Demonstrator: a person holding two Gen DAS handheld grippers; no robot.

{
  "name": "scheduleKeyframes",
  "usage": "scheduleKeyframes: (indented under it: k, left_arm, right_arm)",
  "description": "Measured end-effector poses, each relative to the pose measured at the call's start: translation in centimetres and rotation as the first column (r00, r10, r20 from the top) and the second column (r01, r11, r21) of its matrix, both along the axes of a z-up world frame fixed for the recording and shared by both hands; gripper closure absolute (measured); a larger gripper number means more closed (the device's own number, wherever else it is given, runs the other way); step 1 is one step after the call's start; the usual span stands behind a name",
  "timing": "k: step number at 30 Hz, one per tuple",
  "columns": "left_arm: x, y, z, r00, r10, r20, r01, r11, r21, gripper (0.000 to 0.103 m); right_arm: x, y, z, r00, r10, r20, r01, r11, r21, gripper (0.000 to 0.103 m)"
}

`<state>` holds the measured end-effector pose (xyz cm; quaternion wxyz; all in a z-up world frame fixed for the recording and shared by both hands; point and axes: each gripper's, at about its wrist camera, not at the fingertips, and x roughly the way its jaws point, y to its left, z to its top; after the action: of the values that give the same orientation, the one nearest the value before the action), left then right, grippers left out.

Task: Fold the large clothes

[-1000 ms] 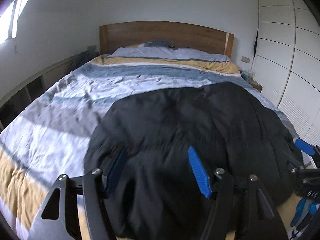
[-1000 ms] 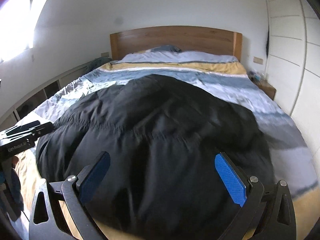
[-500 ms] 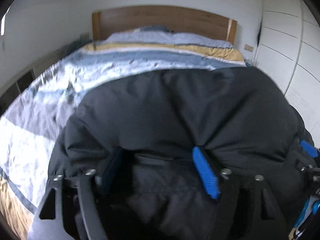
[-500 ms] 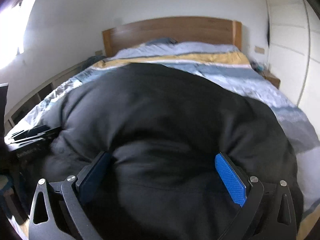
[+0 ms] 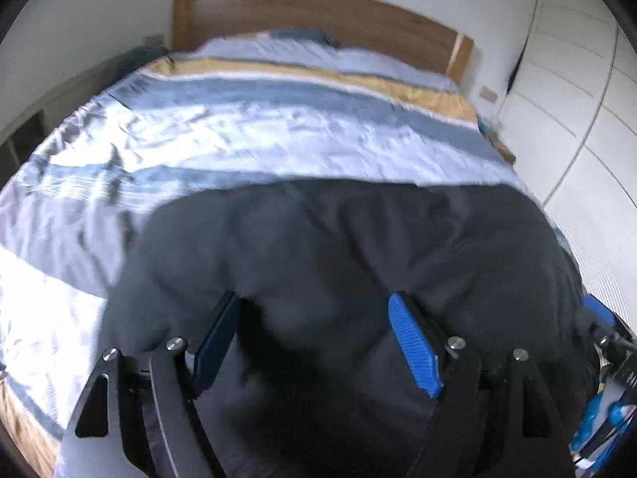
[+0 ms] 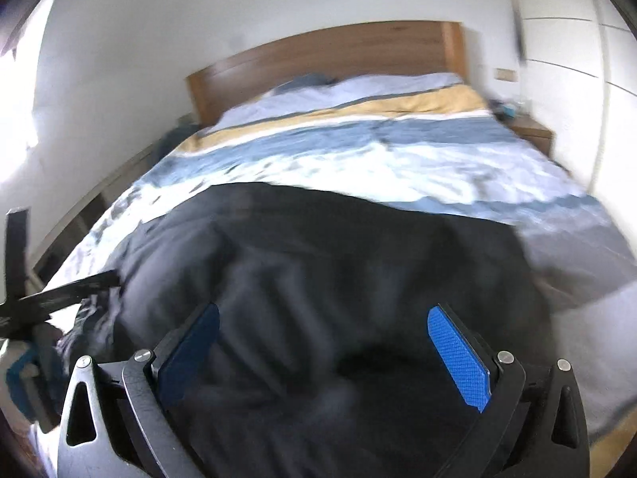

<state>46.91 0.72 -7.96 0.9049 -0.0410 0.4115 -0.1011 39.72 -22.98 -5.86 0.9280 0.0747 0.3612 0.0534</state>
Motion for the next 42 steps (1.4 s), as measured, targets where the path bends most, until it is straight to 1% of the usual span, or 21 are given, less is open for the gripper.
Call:
scheduleKeyframes:
  k: [2,4,8,10,11,12,14,15,16,18,19,22,23,25,26,28,31,35,37,40,42]
  left_arm:
    - [1.1,-0.5,-1.1,1.0,0.016,-0.015,-0.016,1.0,0.014,0.027]
    - [2.3,-0.2,-1.9,0.999,0.037,-0.024,-0.037,0.999,0.004,0.027]
    - [4.5,1.5,-2.4,0.994,0.095,-0.05,-0.097,0.995,-0.028,0.027]
    - [5.3,3.4,-2.6,0.988,0.135,-0.07,-0.139,0.989,-0.043,0.027]
    - [5.5,4.3,-2.6,0.985,0.156,-0.078,-0.159,0.987,-0.033,0.027]
    - [5.5,5.3,-2.8,0.978,0.185,-0.094,-0.187,0.982,-0.014,0.027]
    - [5.7,8.0,-3.2,0.959,0.248,-0.138,-0.248,0.969,0.019,0.027]
    - [5.4,9.0,-3.3,0.952,0.269,-0.148,-0.267,0.963,0.032,0.027]
    - [4.9,10.2,-3.2,0.943,0.3,-0.147,-0.295,0.954,0.058,0.027]
    - [3.3,11.8,-2.6,0.935,0.335,-0.116,-0.326,0.941,0.09,0.027]
    - [2.0,12.6,-2.1,0.933,0.345,-0.098,-0.337,0.937,0.095,0.027]
    - [-2.1,14.0,-0.8,0.934,0.355,-0.042,-0.35,0.932,0.092,0.027]
    - [-4.3,14.2,-0.2,0.936,0.351,-0.014,-0.348,0.932,0.1,0.027]
    - [-7.1,14.2,0.7,0.939,0.345,0.02,-0.345,0.932,0.11,0.027]
    - [-9.5,14.0,1.3,0.939,0.342,0.048,-0.345,0.932,0.111,0.027]
    - [-12.7,13.5,2.2,0.939,0.333,0.081,-0.34,0.934,0.109,0.027]
    - [-18.8,12.1,3.1,0.942,0.307,0.136,-0.322,0.941,0.107,0.027]
    - [-25.8,9.9,3.9,0.946,0.265,0.184,-0.293,0.945,0.144,0.024]
    - [-28.4,8.9,4.3,0.95,0.24,0.2,-0.274,0.948,0.163,0.024]
    - [-32.1,8.0,5.3,0.957,0.197,0.215,-0.229,0.963,0.139,0.023]
    - [-34.6,7.2,6.1,0.954,0.179,0.239,-0.215,0.968,0.133,0.024]
  right_arm:
    - [1.8,0.7,-1.5,0.999,-0.002,-0.037,0.001,1.0,-0.026,0.0]
    - [2.9,0.4,-2.4,0.999,-0.024,-0.043,0.023,1.0,-0.02,0.0]
    - [4.4,-2.1,-3.0,0.995,-0.08,-0.057,0.082,0.996,0.039,0.0]
    - [4.3,-3.9,-3.2,0.99,-0.122,-0.071,0.125,0.992,0.033,0.0]
    - [4.3,-4.9,-3.3,0.986,-0.144,-0.082,0.147,0.989,0.023,0.0]
    - [4.1,-6.7,-3.6,0.977,-0.188,-0.102,0.19,0.982,0.014,0.0]
    - [3.8,-9.7,-4.0,0.958,-0.251,-0.137,0.255,0.967,0.011,0.0]
    - [3.4,-10.8,-4.3,0.947,-0.279,-0.158,0.282,0.959,-0.003,0.0]
    - [2.6,-12.2,-4.5,0.934,-0.31,-0.181,0.311,0.95,-0.024,0.0]
    - [1.2,-13.6,-4.3,0.915,-0.359,-0.186,0.351,0.933,-0.072,0.0]
    - [-0.4,-14.1,-4.0,0.907,-0.381,-0.179,0.367,0.924,-0.106,0.0]
    - [-4.1,-14.7,-2.6,0.905,-0.402,-0.141,0.384,0.912,-0.143,0.0]
    - [-5.4,-14.7,-2.1,0.905,-0.407,-0.128,0.388,0.91,-0.148,0.0]
    - [-8.0,-14.5,-1.2,0.903,-0.416,-0.11,0.397,0.904,-0.16,0.0]
    - [-9.5,-14.1,-0.7,0.903,-0.417,-0.102,0.398,0.902,-0.169,0.0]
    - [-12.7,-12.8,0.4,0.908,-0.412,-0.073,0.394,0.901,-0.181,0.0]
    - [-17.5,-10.7,1.7,0.919,-0.391,-0.042,0.381,0.912,-0.15,0.0]
    - [-23.0,-7.7,3.1,0.934,-0.356,0.009,0.355,0.926,-0.127,0.0]
    - [-25.3,-6.2,3.8,0.939,-0.342,0.035,0.344,0.931,-0.124,0.0]
    - [-28.3,-4.0,5.0,0.946,-0.318,0.065,0.323,0.94,-0.11,0.0]
    - [-30.0,-2.7,5.8,0.947,-0.309,0.087,0.317,0.944,-0.095,0.0]
